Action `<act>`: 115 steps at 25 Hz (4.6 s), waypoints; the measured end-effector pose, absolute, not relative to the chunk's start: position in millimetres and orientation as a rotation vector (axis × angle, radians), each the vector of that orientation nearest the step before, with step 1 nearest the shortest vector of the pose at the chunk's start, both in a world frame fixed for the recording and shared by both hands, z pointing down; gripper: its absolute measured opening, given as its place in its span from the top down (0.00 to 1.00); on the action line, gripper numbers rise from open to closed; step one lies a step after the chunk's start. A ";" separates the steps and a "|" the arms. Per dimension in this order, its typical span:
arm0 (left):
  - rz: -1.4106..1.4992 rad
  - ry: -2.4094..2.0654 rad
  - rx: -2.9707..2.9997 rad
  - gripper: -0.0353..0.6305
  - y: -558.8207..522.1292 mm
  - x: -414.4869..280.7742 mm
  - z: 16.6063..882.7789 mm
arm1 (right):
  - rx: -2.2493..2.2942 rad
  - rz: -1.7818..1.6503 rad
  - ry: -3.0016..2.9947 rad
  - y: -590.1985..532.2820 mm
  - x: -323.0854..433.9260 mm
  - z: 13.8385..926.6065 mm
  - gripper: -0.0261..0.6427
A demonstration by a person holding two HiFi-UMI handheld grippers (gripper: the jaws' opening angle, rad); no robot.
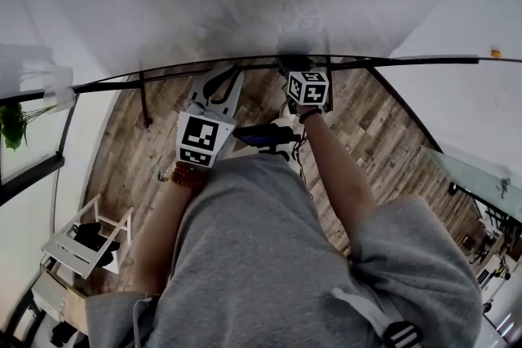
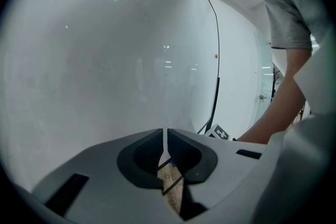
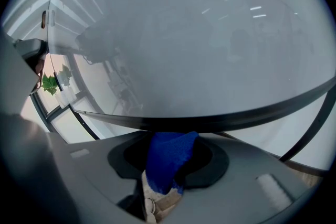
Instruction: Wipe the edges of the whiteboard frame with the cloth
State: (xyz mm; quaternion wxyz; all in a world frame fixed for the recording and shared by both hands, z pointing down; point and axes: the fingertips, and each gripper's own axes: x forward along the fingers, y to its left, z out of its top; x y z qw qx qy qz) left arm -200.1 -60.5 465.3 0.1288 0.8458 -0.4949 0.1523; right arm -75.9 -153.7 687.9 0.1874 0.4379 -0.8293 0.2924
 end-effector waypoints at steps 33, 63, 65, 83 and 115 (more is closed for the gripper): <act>0.340 -1.431 2.441 0.90 -54.0 -253.8 465.5 | 1.218 0.842 -2.304 -133.8 -146.9 686.7 0.72; 0.288 -1.510 2.373 0.90 -18.3 -311.2 465.9 | 1.170 0.809 -2.336 -112.7 -208.8 683.2 0.72; 0.285 -1.513 2.369 0.90 -15.2 -313.6 467.0 | 1.174 0.805 -2.337 -112.1 -213.3 683.1 0.71; 0.239 -1.551 2.320 0.90 -1.3 -335.5 468.7 | 1.106 0.774 -2.347 -95.1 -259.7 679.6 0.71; 0.256 -1.545 2.284 0.90 37.5 -475.7 465.7 | 1.326 0.836 -2.297 -73.3 -345.4 672.5 0.71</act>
